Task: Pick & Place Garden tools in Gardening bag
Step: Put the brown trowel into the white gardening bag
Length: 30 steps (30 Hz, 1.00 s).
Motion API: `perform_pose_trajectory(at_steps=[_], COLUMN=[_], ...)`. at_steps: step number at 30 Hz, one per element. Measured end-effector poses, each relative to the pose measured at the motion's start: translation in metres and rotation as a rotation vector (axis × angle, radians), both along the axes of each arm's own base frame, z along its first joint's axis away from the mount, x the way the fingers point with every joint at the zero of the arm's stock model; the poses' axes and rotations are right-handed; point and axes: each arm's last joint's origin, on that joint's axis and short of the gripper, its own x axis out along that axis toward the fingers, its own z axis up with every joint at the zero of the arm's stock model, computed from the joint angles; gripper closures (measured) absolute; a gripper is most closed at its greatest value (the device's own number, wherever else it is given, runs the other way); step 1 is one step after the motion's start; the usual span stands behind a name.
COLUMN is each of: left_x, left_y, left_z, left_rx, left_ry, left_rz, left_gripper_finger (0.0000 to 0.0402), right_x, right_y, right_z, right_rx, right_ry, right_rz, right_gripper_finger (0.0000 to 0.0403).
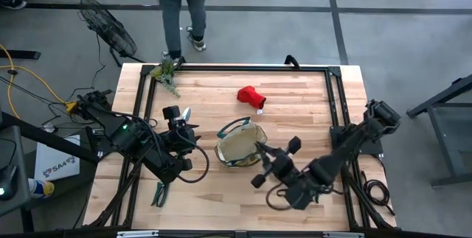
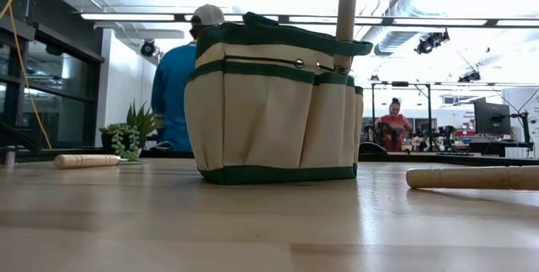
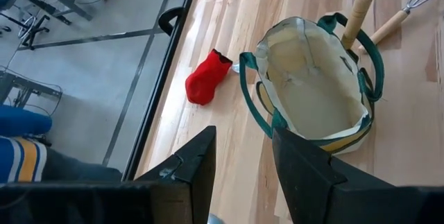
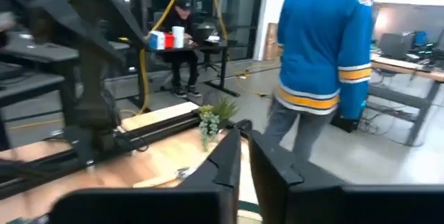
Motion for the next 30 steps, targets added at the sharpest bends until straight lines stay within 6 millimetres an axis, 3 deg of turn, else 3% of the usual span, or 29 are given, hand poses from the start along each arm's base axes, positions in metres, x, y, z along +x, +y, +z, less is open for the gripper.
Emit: perform_pose_trajectory(at_steps=[5,10,30], left_x=[0.0,0.0,0.0], left_y=[0.0,0.0,0.0], left_z=[0.0,0.0,0.0], left_rx=[-0.001,-0.001,-0.006], left_ry=[-0.001,0.0,-0.019], left_rz=[0.001,0.001,0.015], left_gripper_finger=[0.0266,0.0266,0.0266], right_x=[-0.024,-0.025,-0.017], right_y=[-0.003,-0.013,-0.03], right_z=[-0.017,-0.032,-0.039], right_rx=[0.201,0.422,0.498], right_ry=[-0.004,0.102,0.298], right_rz=[0.102,0.151,0.194], right_gripper_finger=[0.04,0.0401,0.0401])
